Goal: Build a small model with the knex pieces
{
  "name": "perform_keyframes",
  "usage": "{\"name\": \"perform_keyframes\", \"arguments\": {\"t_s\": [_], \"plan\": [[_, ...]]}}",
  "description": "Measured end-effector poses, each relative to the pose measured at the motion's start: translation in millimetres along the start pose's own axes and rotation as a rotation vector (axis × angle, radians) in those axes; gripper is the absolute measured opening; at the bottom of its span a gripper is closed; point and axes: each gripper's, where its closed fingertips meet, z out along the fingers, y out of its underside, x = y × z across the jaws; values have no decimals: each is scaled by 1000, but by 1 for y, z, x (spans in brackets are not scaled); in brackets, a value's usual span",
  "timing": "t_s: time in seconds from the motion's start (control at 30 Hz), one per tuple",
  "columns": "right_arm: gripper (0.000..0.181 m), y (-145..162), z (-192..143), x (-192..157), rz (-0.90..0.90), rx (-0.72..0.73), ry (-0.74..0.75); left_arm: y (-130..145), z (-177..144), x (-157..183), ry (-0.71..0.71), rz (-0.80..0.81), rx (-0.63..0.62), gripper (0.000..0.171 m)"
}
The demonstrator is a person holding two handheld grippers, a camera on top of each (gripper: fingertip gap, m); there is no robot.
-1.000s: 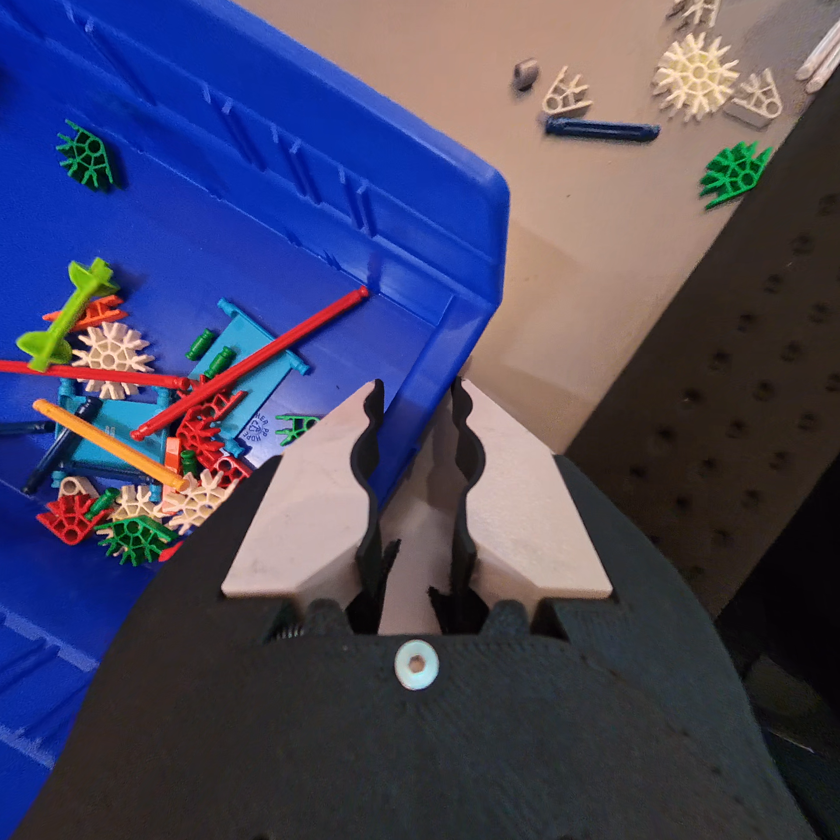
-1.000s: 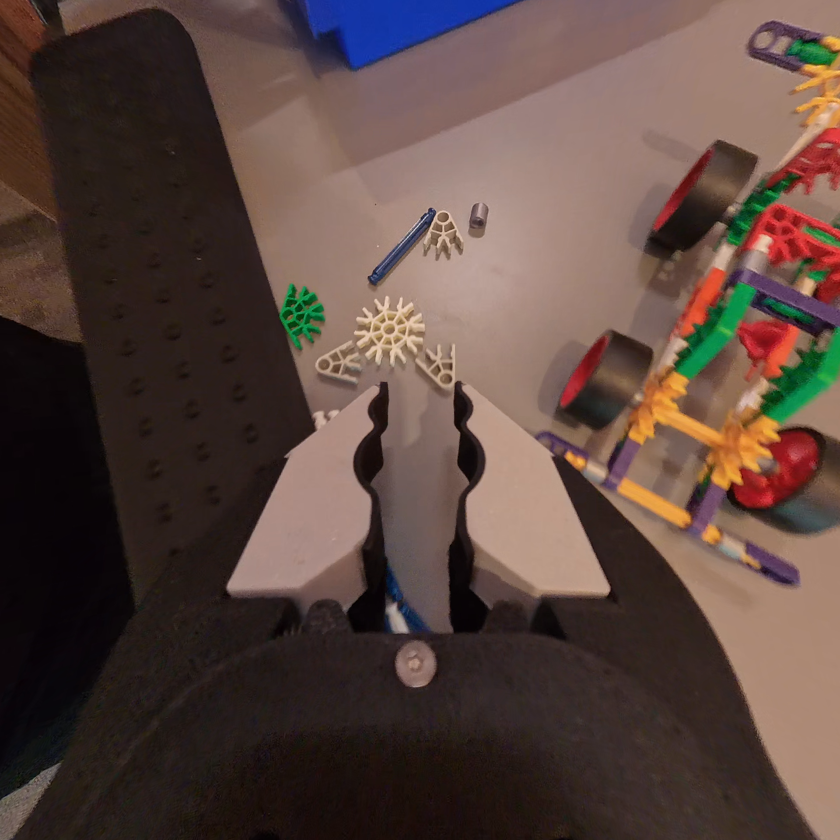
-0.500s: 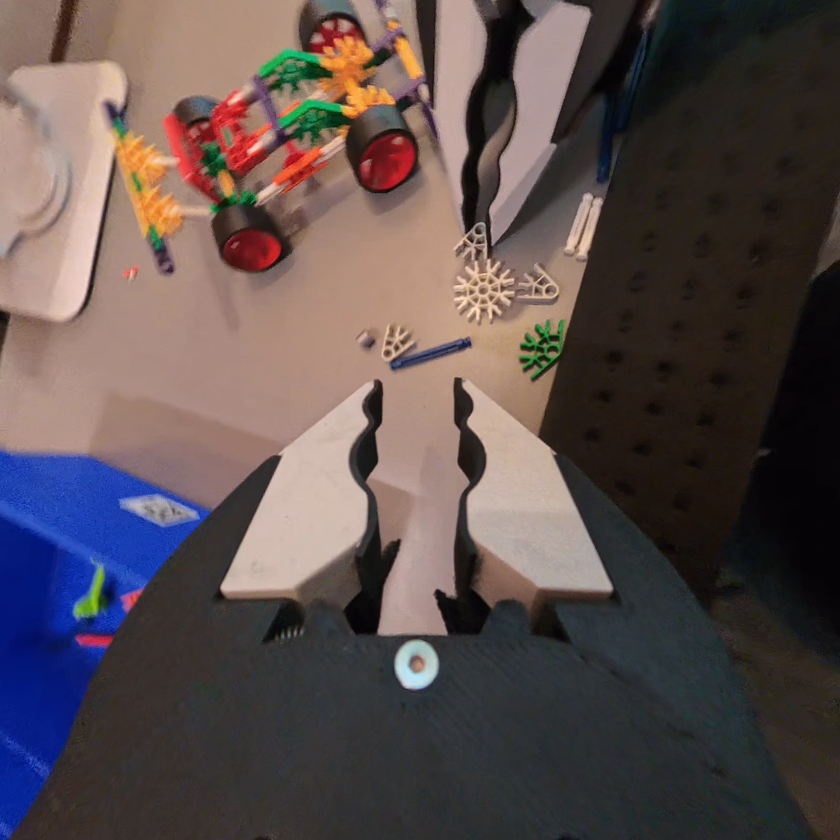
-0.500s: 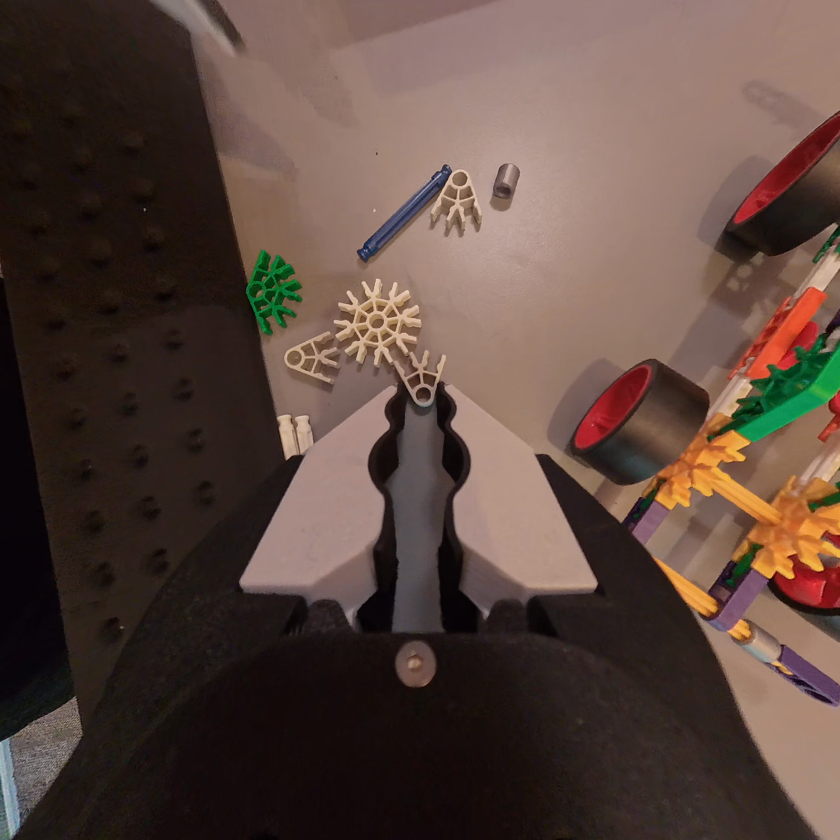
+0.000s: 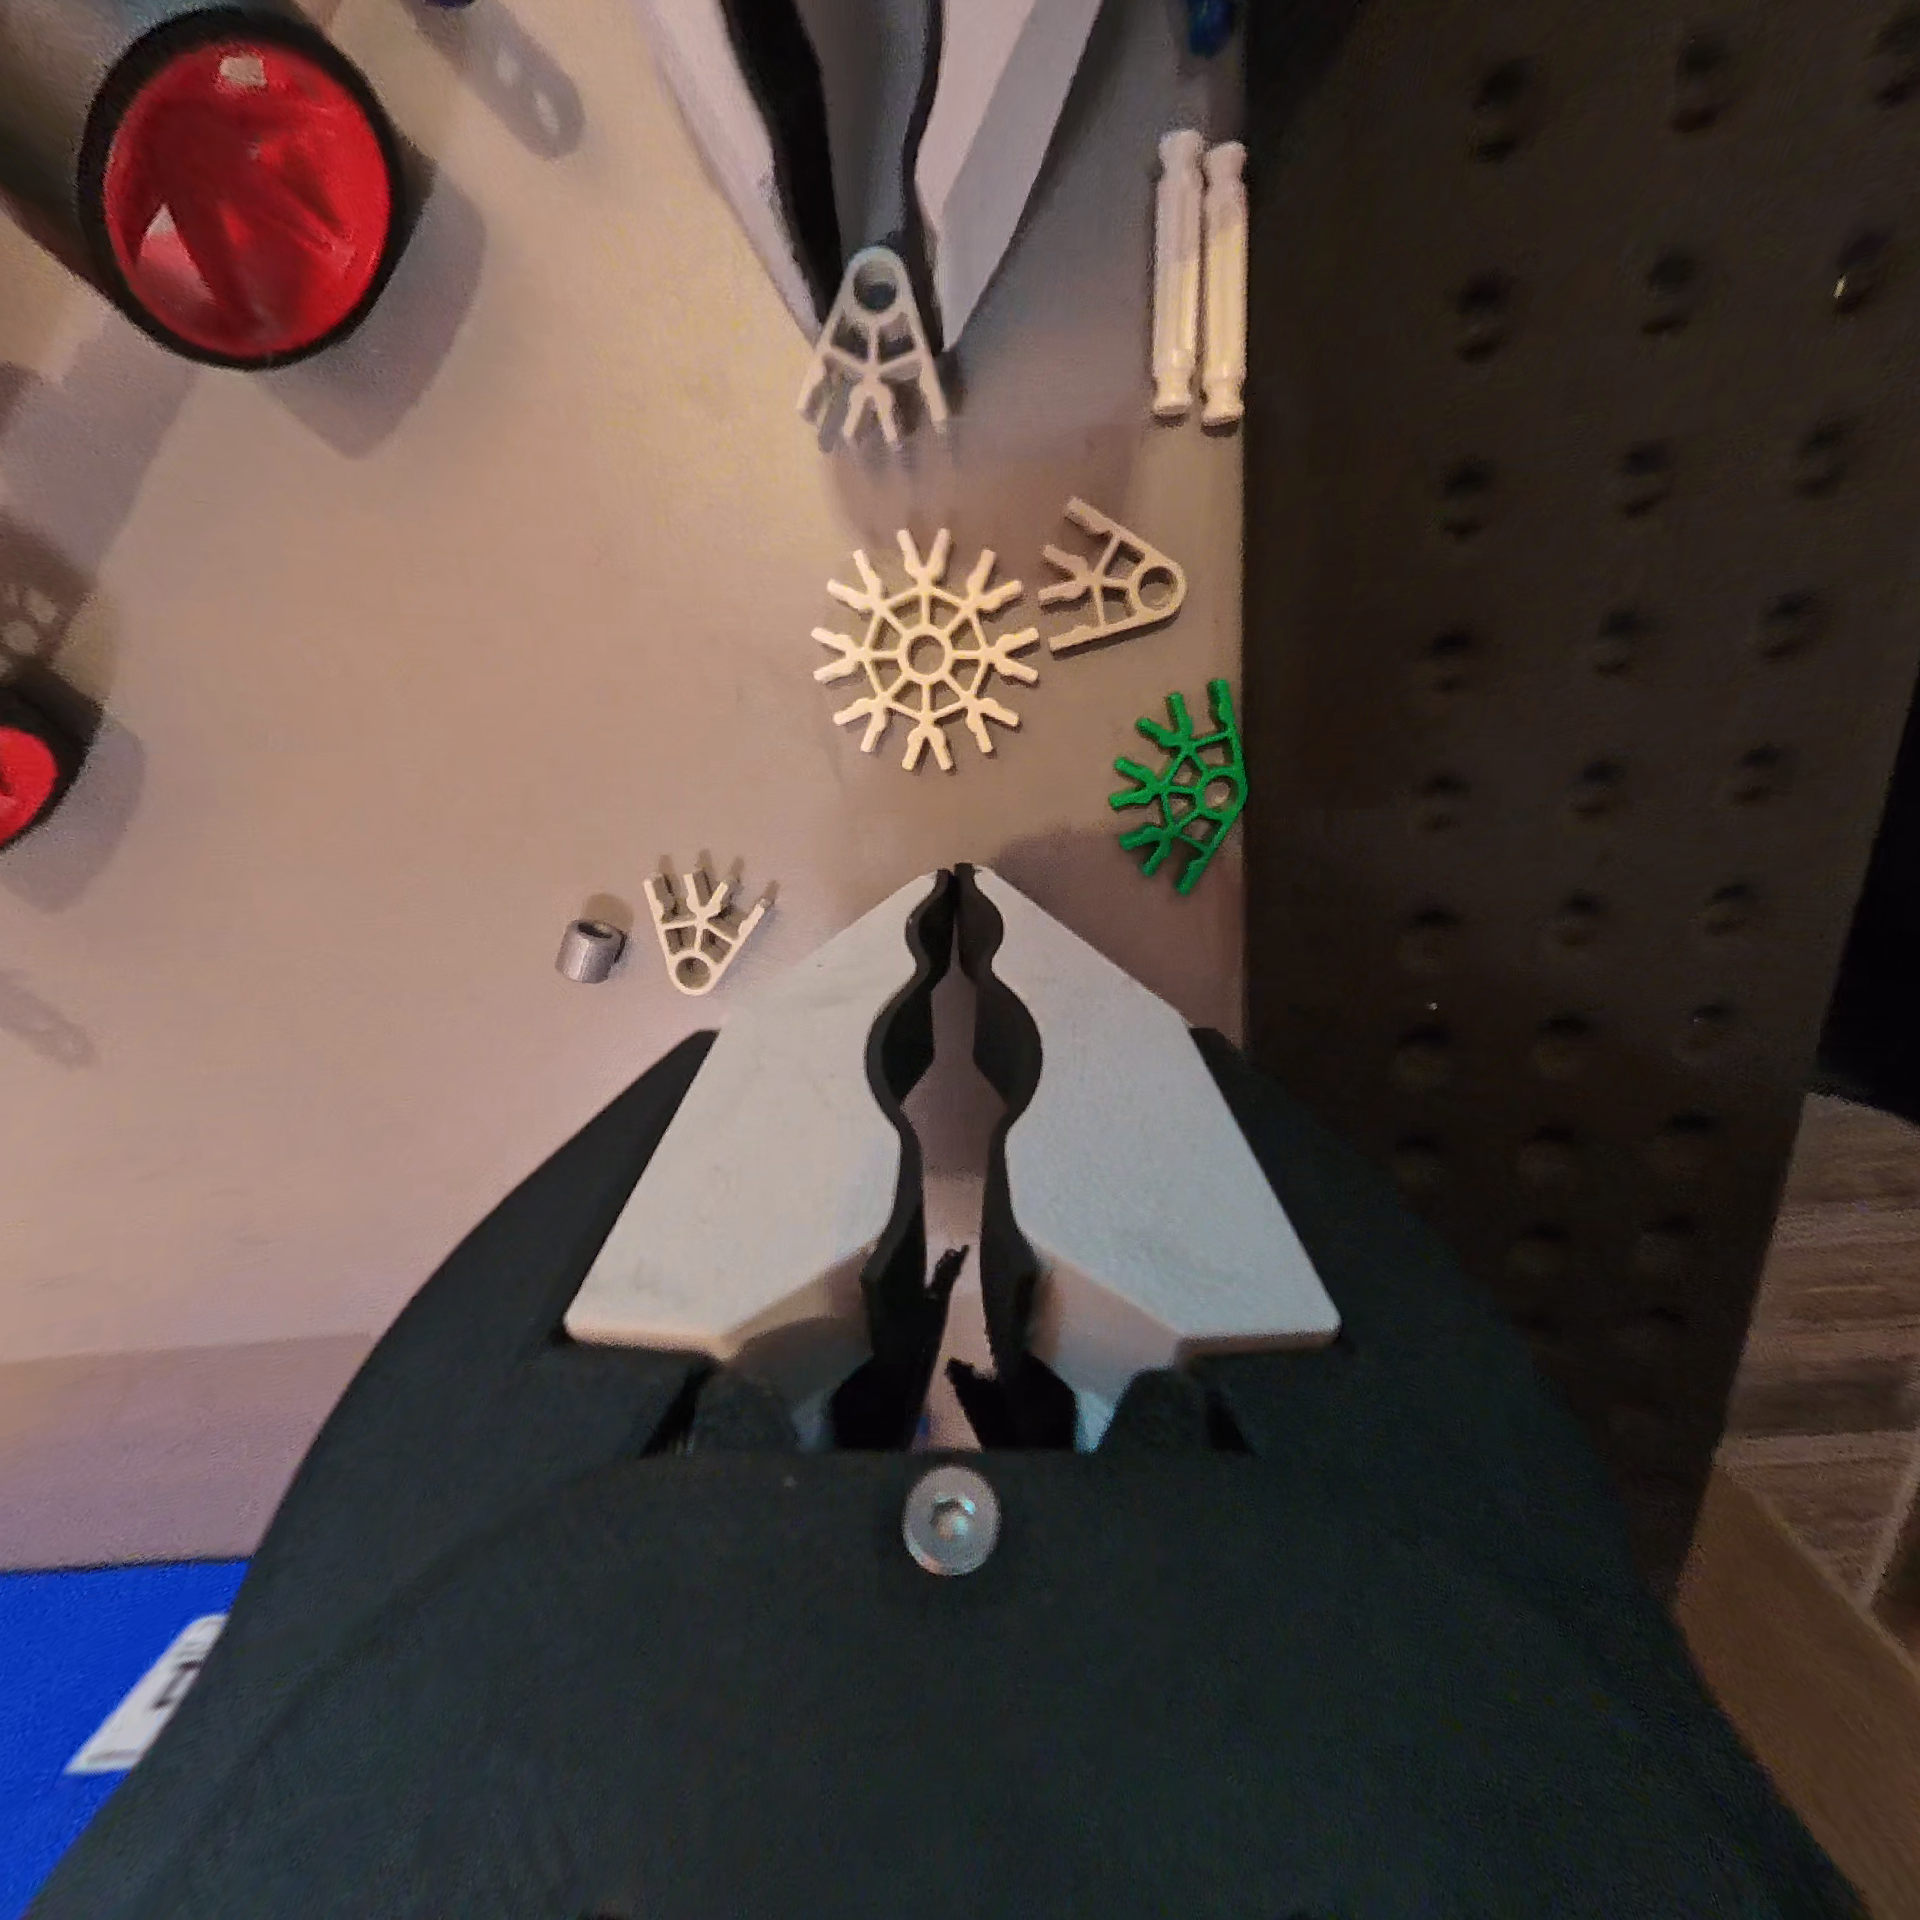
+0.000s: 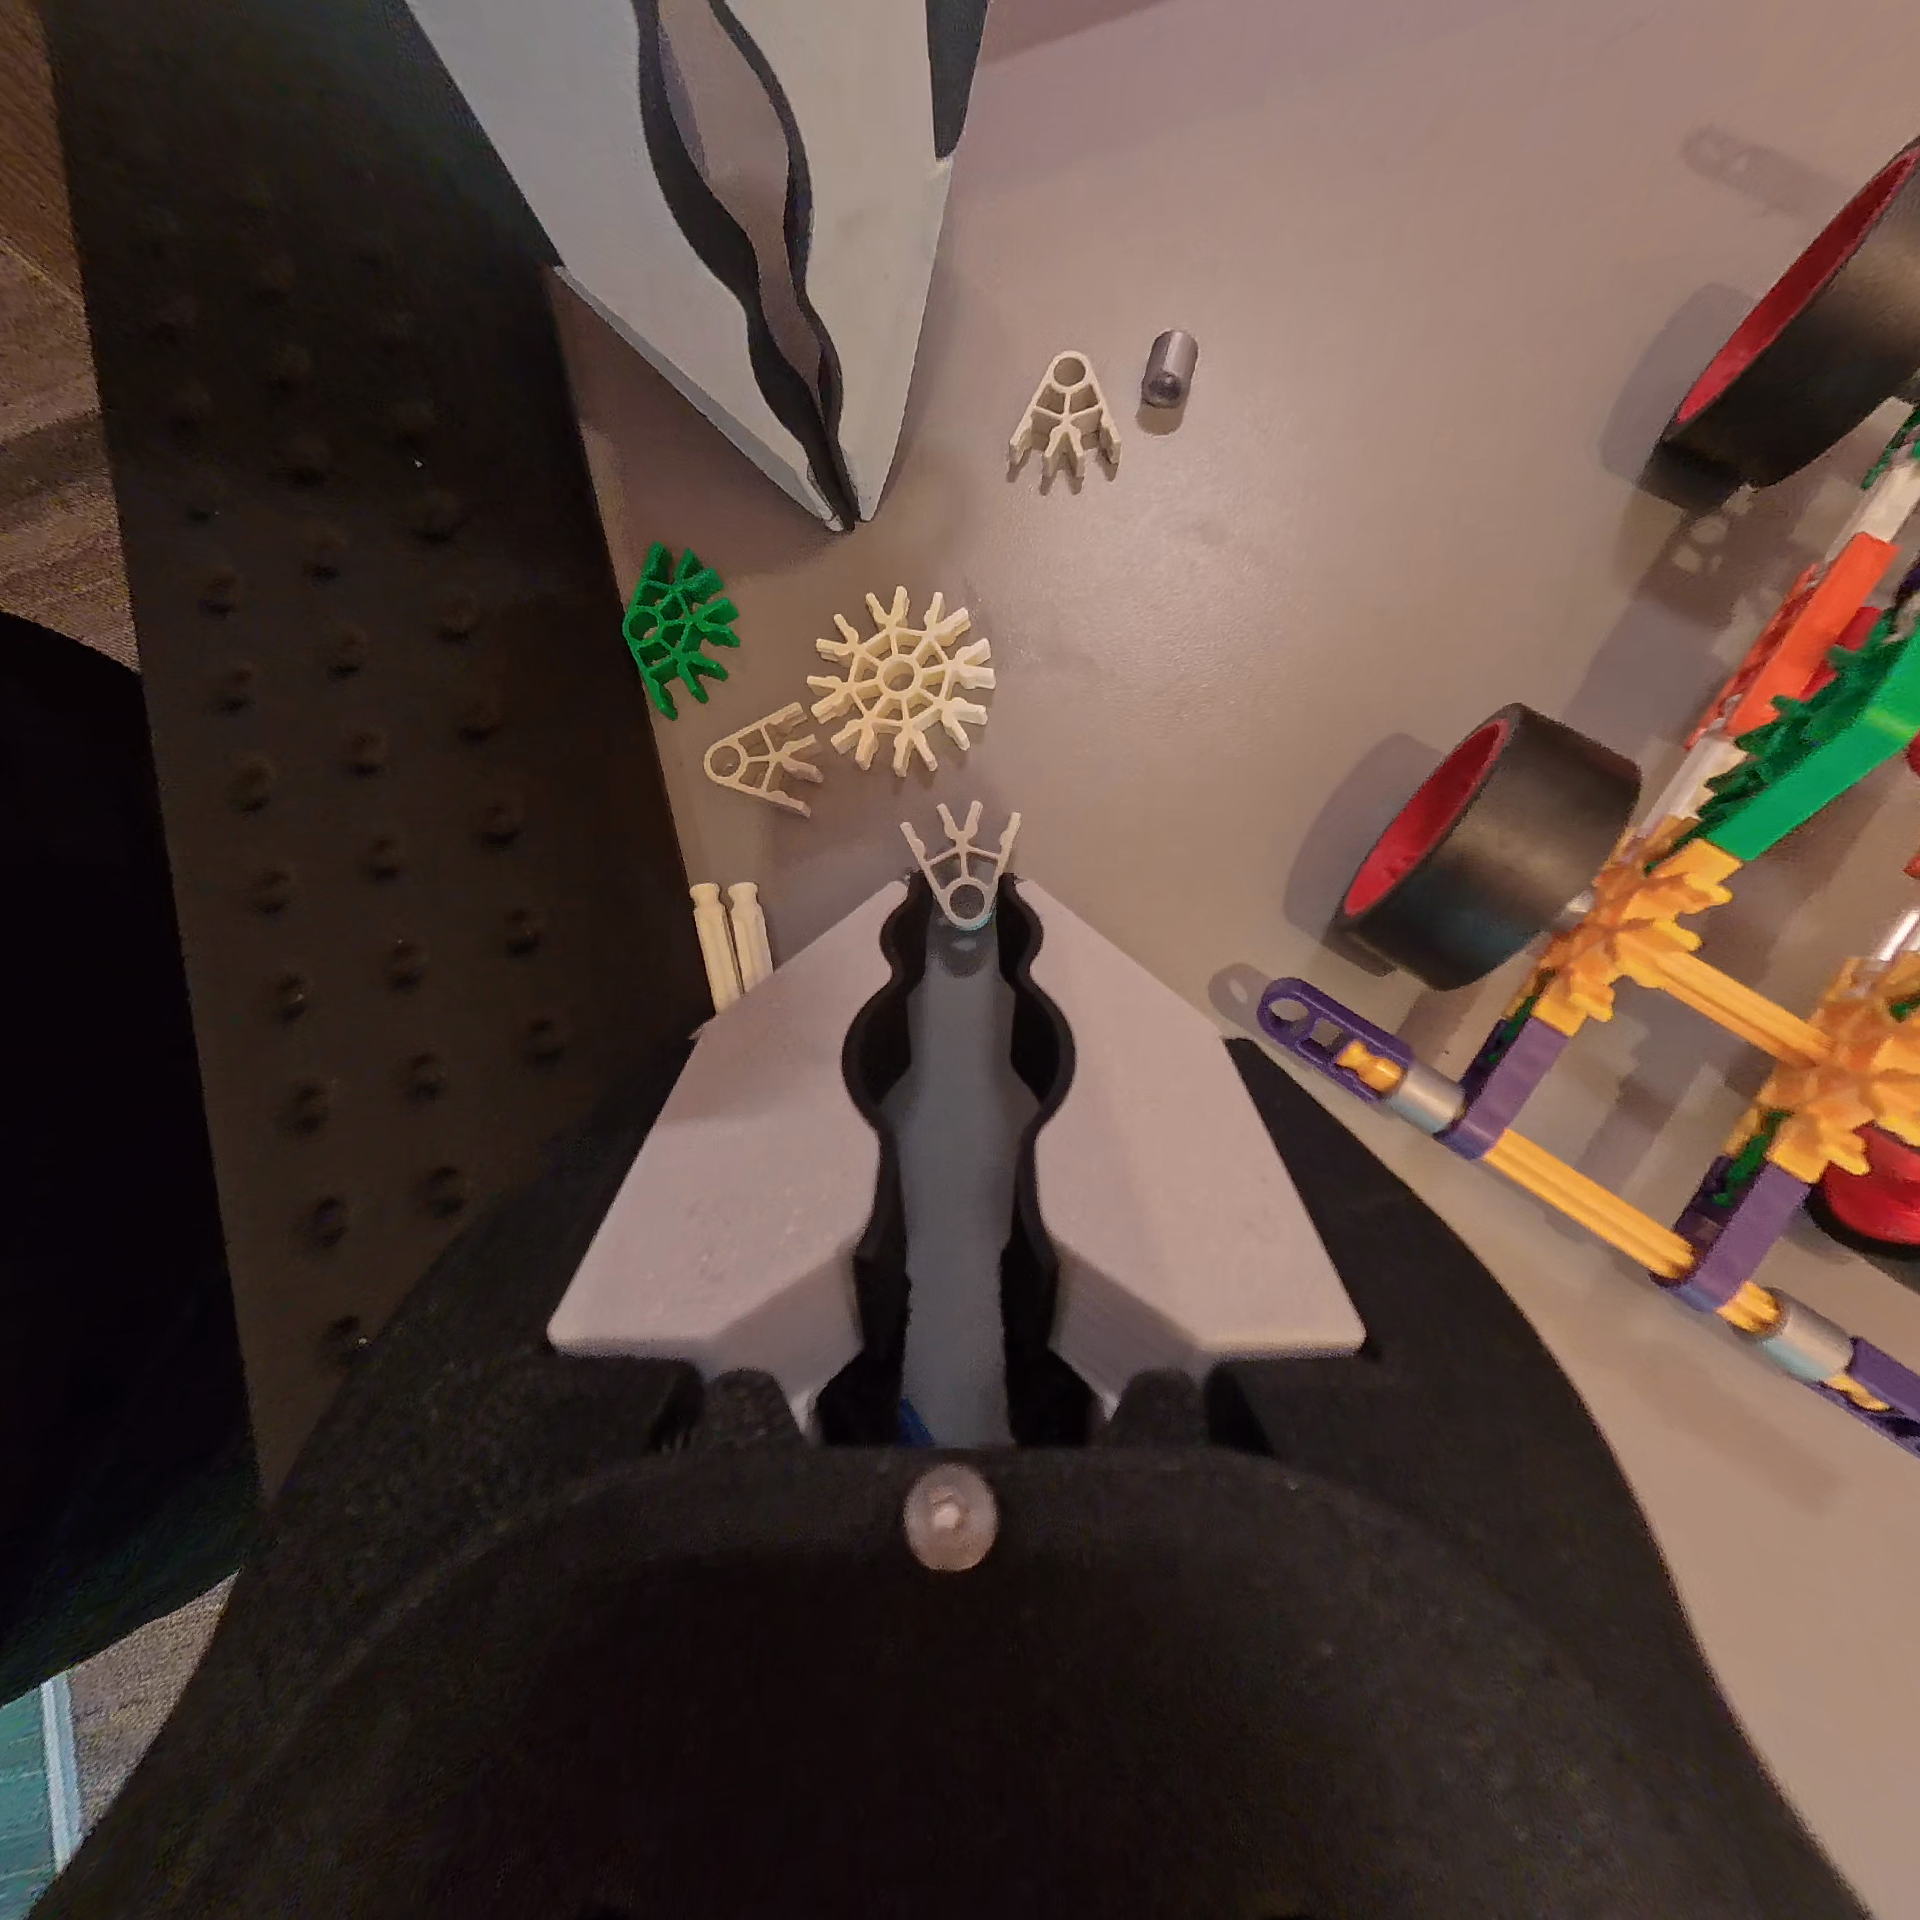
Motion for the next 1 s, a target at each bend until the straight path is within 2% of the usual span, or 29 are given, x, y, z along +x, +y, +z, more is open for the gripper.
{"name": "perform_keyframes", "arguments": {"t_s": [0.13, 0.27, 0.37, 0.47, 0.6, 0.63, 0.67, 0.7, 0.77, 0.83, 0.9, 1.0], "plan": [[10, -10, -10, 2, 8, 38, -3, -2, -6, -5, -4, -129, 103, 0], [10, -26, -19, 3, 12, 82, -6, -2, -38, -13, -46, -256, 227, 0], [10, -58, -29, 6, -11, 140, 1, 10, -67, -16, -137, -325, 264, 0], [10, -121, -33, 14, -76, 218, 0, 28, -83, -2, -184, -438, 258, 0], [10, -245, -15, 22, -205, 329, 4, 44, -89, 23, -236, -593, 332, 8], [13, -273, -5, 21, -221, 356, -20, 48, -87, 27, -255, -627, 343, 8], [30, -293, 7, 20, -223, 353, -53, 51, -85, 33, -267, -656, 352, 9], [35, -304, 17, 22, -221, 324, -60, 55, -83, 37, -283, -680, 351, 10], [32, -305, 24, 27, -240, 273, -22, 65, -83, 36, -347, -727, 347, 13], [38, -284, 22, 31, -211, 225, 26, 65, -86, 26, -405, -793, 399, 18], [31, -245, 18, 37, -155, 163, 73, 57, -77, 15, -413, -846, 438, 21], [31, -180, 15, 45, -8, 98, 118, 50, -64, -10, -491, -873, 405, 32]]}}
